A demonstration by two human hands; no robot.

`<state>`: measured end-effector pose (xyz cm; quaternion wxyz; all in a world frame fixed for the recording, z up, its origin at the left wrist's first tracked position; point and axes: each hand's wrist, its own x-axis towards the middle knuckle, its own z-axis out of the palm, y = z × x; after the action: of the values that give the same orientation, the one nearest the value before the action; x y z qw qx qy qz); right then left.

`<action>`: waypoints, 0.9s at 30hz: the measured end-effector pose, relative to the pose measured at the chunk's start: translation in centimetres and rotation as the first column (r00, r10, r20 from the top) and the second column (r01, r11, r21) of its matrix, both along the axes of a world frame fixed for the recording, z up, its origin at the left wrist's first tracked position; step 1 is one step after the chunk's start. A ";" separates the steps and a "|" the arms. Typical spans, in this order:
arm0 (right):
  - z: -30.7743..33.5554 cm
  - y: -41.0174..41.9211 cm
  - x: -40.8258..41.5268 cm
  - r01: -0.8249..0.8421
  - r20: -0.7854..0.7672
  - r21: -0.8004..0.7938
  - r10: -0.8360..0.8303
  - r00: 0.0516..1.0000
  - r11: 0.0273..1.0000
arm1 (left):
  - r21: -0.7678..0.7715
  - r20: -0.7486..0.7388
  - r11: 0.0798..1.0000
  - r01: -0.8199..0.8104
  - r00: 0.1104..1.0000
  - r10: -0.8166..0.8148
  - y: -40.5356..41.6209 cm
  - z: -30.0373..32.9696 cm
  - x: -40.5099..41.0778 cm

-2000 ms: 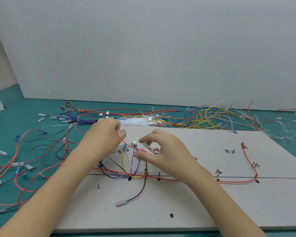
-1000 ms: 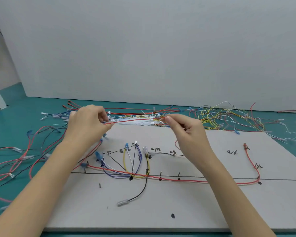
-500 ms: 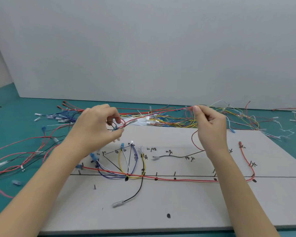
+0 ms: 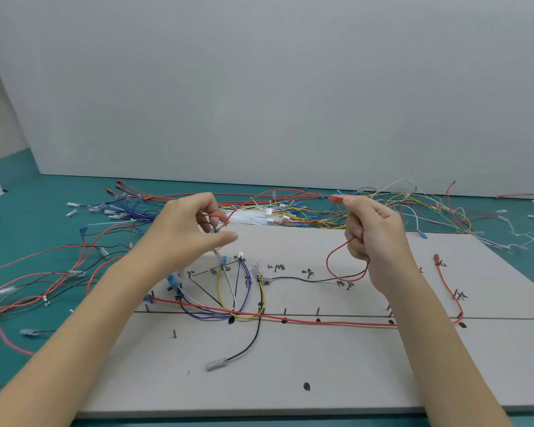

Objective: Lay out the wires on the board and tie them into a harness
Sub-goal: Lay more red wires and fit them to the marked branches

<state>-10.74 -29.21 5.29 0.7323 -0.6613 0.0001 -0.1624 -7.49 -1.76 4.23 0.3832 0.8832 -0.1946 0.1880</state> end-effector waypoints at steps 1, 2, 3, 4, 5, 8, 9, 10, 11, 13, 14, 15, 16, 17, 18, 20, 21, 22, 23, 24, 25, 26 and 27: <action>0.0 0.1 0.0 -0.020 -0.009 0.008 0.020 1.000 1.000 | -0.022 -0.017 1.000 0.001 1.000 -0.002 -0.1 0.0 -0.1; 0.0 0.2 0.0 -0.034 -0.019 0.014 0.034 0.999 0.999 | -0.052 -0.034 0.999 0.002 0.999 -0.004 -0.3 0.0 -0.1; 0.0 0.2 0.0 -0.044 -0.028 0.023 0.044 0.999 0.999 | -0.081 -0.049 0.997 0.003 0.999 -0.007 -0.4 0.1 -0.2; 0.0 0.2 0.0 -0.050 -0.038 0.034 0.051 0.998 0.998 | -0.107 -0.062 0.994 0.004 0.998 -0.011 -0.5 0.1 -0.3; 0.0 0.2 0.0 -0.054 -0.050 0.047 0.056 0.997 0.997 | -0.134 -0.074 0.991 0.007 0.997 -0.017 -0.5 0.2 -0.3; 0.2 0.2 -0.2 -0.071 -0.090 0.082 0.079 0.993 0.994 | -0.187 -0.078 0.982 0.014 0.997 -0.029 -0.5 0.2 -0.3; 0.2 0.2 -0.3 -0.083 -0.105 0.089 0.092 0.990 0.993 | -0.180 -0.059 0.984 0.009 0.998 -0.020 -0.5 0.3 -0.3; 0.3 0.2 -0.4 -0.100 -0.119 0.093 0.111 0.987 0.991 | -0.169 -0.033 0.986 0.001 0.999 -0.006 -0.5 0.3 -0.3; 0.4 0.3 -0.5 -0.128 -0.130 0.088 0.138 0.982 0.988 | -0.157 -0.004 0.988 -0.006 1.000 0.005 -0.6 0.2 -0.4; 0.5 0.7 -1.0 -0.233 -0.133 0.045 0.237 0.962 0.971 | -0.131 0.062 0.991 -0.002 0.998 0.010 -0.9 0.2 -0.7; 0.6 1.0 -1.2 -0.300 -0.136 0.017 0.300 0.944 0.954 | -0.119 0.100 0.993 0.010 0.995 0.002 -1.1 0.2 -0.9; 0.6 1.5 -1.5 -0.360 -0.147 -0.014 0.354 0.924 0.933 | -0.109 0.139 0.994 0.023 0.990 -0.008 -1.4 0.2 -1.1; 0.6 2.1 -1.7 -0.404 -0.164 -0.055 0.390 0.906 0.913 | -0.094 0.176 0.995 0.037 0.984 -0.020 -1.7 0.2 -1.3; 0.6 2.9 -1.9 -0.428 -0.182 -0.109 0.406 0.896 0.897 | -0.071 0.213 0.996 0.048 0.977 -0.032 -2.1 0.2 -1.5; 0.5 3.7 -2.0 -0.433 -0.189 -0.171 0.402 0.896 0.885 | -0.040 0.252 0.998 0.058 0.967 -0.046 -2.5 0.2 -1.7; 0.3 5.4 -2.1 -0.397 -0.119 -0.266 0.379 0.918 0.878 | 0.011 0.331 0.996 0.086 0.940 -0.084 -3.2 0.2 -2.1; 0.1 6.1 -2.1 -0.370 -0.042 -0.278 0.374 0.927 0.886 | 0.029 0.364 0.994 0.106 0.925 -0.109 -3.6 0.1 -2.4; 0.0 6.8 -2.1 -0.349 0.036 -0.265 0.371 0.928 0.899 | 0.046 0.389 0.991 0.124 0.912 -0.132 -3.8 0.0 -2.5; -0.1 7.4 -2.1 -0.337 0.100 -0.244 0.369 0.924 0.909 | 0.066 0.402 0.989 0.131 0.904 -0.147 -4.0 -0.2 -2.5; -0.2 7.8 -2.0 -0.319 0.148 -0.236 0.359 0.922 0.918 | 0.082 0.403 0.988 0.129 0.902 -0.151 -4.2 -0.4 -2.5; -0.4 8.0 -2.0 -0.290 0.181 -0.250 0.338 0.923 0.924 | 0.092 0.397 0.988 0.121 0.906 -0.148 -4.2 -0.6 -2.4; -0.5 8.2 -2.0 -0.251 0.207 -0.276 0.313 0.927 0.928 | 0.096 0.391 0.989 0.116 0.909 -0.144 -4.2 -0.7 -2.3; -0.6 8.3 -2.1 -0.208 0.231 -0.299 0.282 0.931 0.931 | 0.098 0.390 0.988 0.116 0.909 -0.146 -4.1 -0.9 -2.1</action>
<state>-12.80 -20.94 4.72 0.6433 -0.7210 -0.2049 -0.1560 -9.62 -5.91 3.37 0.3153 0.8252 -0.3334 0.3294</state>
